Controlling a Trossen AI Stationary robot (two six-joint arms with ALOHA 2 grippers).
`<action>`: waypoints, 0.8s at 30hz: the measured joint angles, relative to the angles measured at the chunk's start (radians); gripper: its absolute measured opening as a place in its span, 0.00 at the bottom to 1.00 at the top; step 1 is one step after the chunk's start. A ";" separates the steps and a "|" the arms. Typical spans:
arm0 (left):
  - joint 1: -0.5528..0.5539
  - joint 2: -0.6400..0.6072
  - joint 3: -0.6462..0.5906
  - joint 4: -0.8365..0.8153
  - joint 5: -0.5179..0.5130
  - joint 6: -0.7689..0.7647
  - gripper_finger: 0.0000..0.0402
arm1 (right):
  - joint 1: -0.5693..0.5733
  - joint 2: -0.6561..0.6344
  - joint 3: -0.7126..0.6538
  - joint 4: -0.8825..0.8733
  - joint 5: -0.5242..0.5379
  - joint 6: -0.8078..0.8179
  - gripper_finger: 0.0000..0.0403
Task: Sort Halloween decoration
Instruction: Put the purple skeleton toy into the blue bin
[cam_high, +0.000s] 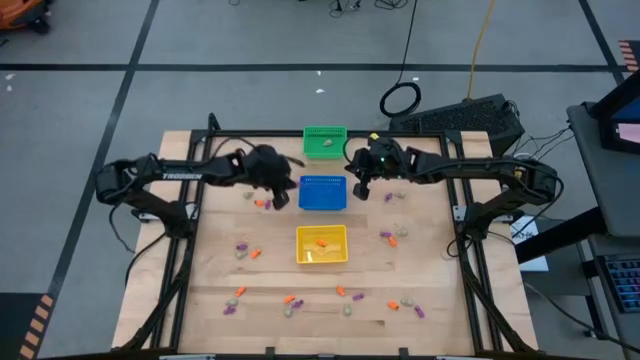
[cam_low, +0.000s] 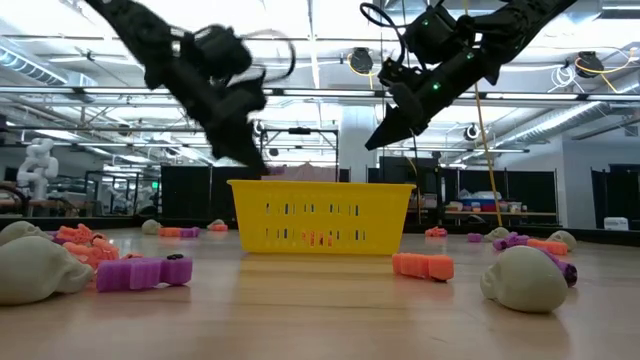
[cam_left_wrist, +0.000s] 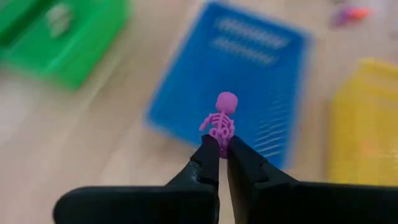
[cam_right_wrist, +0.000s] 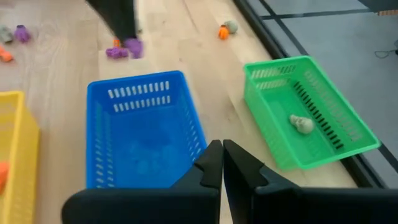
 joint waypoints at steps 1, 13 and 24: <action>-0.029 0.010 0.021 0.001 -0.018 -0.002 0.02 | 0.005 -0.001 0.000 -0.006 0.001 0.000 0.00; -0.089 0.279 0.281 -0.104 -0.055 0.043 0.02 | 0.025 -0.092 0.002 -0.145 0.004 0.017 0.00; -0.070 0.477 0.403 -0.180 -0.077 0.076 0.02 | 0.025 -0.097 0.001 -0.160 0.004 -0.001 0.00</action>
